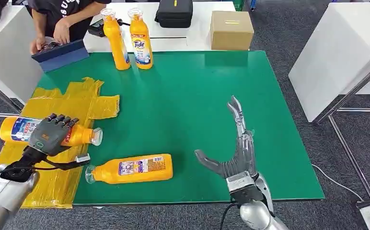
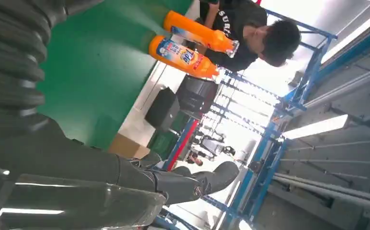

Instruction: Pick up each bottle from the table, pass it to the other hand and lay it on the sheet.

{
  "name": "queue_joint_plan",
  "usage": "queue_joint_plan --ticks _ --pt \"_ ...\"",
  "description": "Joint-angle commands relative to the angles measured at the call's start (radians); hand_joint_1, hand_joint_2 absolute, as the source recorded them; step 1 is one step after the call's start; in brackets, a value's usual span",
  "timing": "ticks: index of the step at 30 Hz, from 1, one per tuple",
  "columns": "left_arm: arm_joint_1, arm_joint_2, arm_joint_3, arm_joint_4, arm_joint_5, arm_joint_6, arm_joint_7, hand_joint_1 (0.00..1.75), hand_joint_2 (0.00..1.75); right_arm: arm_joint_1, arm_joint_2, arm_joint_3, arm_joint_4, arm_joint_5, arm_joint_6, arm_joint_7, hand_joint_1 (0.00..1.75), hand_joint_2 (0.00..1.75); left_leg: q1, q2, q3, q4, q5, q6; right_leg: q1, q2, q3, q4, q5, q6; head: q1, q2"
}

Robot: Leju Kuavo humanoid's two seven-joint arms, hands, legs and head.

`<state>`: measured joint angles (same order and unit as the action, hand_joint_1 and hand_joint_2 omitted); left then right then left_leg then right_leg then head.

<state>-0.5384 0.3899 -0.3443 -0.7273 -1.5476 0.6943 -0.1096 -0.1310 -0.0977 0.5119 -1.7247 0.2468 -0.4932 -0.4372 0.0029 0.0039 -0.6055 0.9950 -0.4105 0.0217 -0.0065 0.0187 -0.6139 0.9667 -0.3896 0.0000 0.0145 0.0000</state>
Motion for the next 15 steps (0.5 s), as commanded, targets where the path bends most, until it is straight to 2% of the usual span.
queue_joint_plan --ticks 1,3,5,9,12,15 --pt "-0.007 -0.053 0.109 0.265 0.067 0.004 -0.049 1.75 1.75 -0.015 0.007 -0.025 0.021 0.021 0.043 0.025 0.00 1.75 -0.001 0.000 0.009 -0.002 -0.002 -0.002 -0.001 -0.001 0.008 -0.001 -0.003 0.000 0.000 0.000" --pt "-0.007 -0.053 0.109 0.265 0.067 0.004 -0.049 1.75 1.75 -0.015 0.007 -0.025 0.021 0.021 0.043 0.025 0.00 1.75 -0.001 -0.001 0.003 -0.001 -0.001 -0.001 -0.001 -0.002 0.003 -0.001 -0.001 0.000 -0.001 0.000" --pt "-0.007 -0.053 0.109 0.265 0.067 0.004 -0.049 1.75 1.75 -0.015 0.007 -0.025 0.021 0.021 0.043 0.025 0.00 1.75 0.000 -0.003 0.007 -0.001 -0.002 -0.002 0.000 -0.004 0.007 -0.001 -0.003 0.000 0.000 0.000" --pt "-0.007 -0.053 0.109 0.265 0.067 0.004 -0.049 1.75 1.75 -0.015 0.007 -0.025 0.021 0.021 0.043 0.025 0.00 1.75 0.000 -0.002 0.003 -0.001 -0.001 -0.001 0.000 -0.002 0.003 -0.001 -0.001 0.000 0.000 0.000" --pt "-0.007 -0.053 0.109 0.265 0.067 0.004 -0.049 1.75 1.75 -0.015 0.007 -0.025 0.021 0.021 0.043 0.025 0.00 1.75 -0.001 -0.003 0.008 -0.001 -0.003 -0.002 -0.001 -0.004 0.008 0.000 -0.003 0.000 0.000 0.000" --pt "-0.007 -0.053 0.109 0.265 0.067 0.004 -0.049 1.75 1.75 -0.015 0.007 -0.025 0.021 0.021 0.043 0.025 0.00 1.75 -0.001 -0.002 0.003 -0.001 -0.001 -0.001 -0.001 -0.002 0.003 -0.001 -0.001 0.000 0.000 0.000"
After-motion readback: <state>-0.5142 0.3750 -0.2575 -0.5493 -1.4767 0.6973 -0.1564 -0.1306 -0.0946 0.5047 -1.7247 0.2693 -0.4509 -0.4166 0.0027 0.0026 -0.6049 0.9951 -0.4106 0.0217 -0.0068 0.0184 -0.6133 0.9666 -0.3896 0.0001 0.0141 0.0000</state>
